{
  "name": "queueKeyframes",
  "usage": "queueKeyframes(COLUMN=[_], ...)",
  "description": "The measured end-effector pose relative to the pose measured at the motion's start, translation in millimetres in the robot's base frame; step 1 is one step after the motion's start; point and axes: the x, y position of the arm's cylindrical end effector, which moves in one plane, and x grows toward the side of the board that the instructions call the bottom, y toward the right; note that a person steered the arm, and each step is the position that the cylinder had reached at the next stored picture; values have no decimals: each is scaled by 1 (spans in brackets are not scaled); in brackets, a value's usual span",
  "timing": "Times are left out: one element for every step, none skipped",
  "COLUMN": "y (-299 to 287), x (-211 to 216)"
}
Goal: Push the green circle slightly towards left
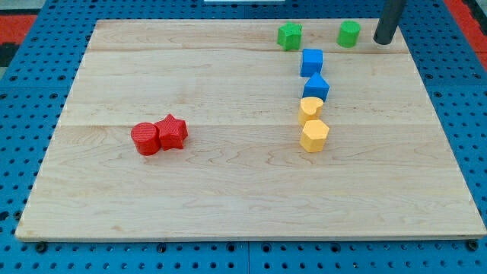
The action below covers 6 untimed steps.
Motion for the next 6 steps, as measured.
queueKeyframes(y=[1, -3, -44, -38, -12, 57], x=[0, 0, 0, 15, 39, 67])
